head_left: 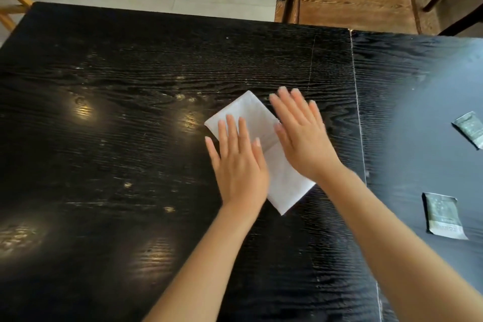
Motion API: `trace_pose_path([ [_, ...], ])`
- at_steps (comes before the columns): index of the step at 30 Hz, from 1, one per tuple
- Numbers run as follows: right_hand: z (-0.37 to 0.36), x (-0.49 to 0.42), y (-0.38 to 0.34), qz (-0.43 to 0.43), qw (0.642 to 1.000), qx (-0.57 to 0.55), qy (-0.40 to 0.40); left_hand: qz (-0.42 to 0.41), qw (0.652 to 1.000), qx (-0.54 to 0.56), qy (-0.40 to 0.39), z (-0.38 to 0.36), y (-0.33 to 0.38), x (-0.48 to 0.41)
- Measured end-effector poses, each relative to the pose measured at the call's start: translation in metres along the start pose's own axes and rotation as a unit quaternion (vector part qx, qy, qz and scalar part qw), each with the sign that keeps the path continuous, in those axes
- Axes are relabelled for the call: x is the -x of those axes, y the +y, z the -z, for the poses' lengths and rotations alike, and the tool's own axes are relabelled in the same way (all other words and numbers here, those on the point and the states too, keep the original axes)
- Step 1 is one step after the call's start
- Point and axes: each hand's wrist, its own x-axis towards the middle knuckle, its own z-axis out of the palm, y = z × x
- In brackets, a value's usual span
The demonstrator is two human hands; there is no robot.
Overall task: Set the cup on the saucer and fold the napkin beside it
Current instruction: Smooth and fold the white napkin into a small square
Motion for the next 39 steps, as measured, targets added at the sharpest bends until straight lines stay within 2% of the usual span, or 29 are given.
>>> trace_pose_path([
  [2, -0.011, -0.012, 0.008, 0.095, 0.990, 0.067, -0.084, 0.019, 0.999, -0.041, -0.020, -0.018, -0.001, 0.006],
  [3, -0.017, -0.011, 0.012, 0.115, 0.983, 0.095, -0.108, 0.026, 0.997, -0.063, -0.021, -0.024, -0.004, 0.006],
  [10, -0.017, -0.007, 0.029, 0.110, 0.983, 0.110, -0.098, 0.008, 0.991, -0.126, -0.051, -0.026, -0.009, 0.005],
  [15, -0.010, -0.006, 0.035, 0.097, 0.987, 0.034, -0.128, -0.019, 0.989, -0.114, -0.089, -0.018, -0.016, 0.000],
  [17, 0.004, 0.003, 0.046, 0.085, 0.990, -0.029, -0.108, -0.058, 0.992, -0.086, -0.065, -0.009, -0.019, 0.009],
  [19, 0.021, 0.023, 0.059, 0.116, 0.989, -0.049, -0.081, -0.149, 0.986, -0.055, -0.054, -0.001, -0.020, 0.029],
  [21, 0.033, 0.046, 0.070, 0.173, 0.982, -0.021, -0.080, -0.252, 0.962, -0.047, -0.089, 0.001, -0.019, 0.050],
  [23, 0.033, 0.061, 0.078, 0.221, 0.969, 0.040, -0.098, -0.298, 0.945, -0.080, -0.111, -0.004, -0.020, 0.062],
  [27, 0.017, 0.058, 0.083, 0.255, 0.962, 0.067, -0.065, -0.299, 0.940, -0.128, -0.107, -0.007, -0.016, 0.057],
  [34, 0.019, 0.056, 0.076, 0.246, 0.969, 0.009, -0.020, -0.330, 0.936, -0.090, -0.087, -0.002, -0.019, 0.054],
  [36, 0.023, 0.056, 0.072, 0.226, 0.973, -0.043, -0.020, -0.316, 0.946, -0.038, -0.062, 0.004, -0.022, 0.051],
  [39, 0.028, 0.053, 0.066, 0.172, 0.976, -0.122, -0.043, -0.224, 0.965, 0.130, -0.035, 0.021, -0.028, 0.044],
])
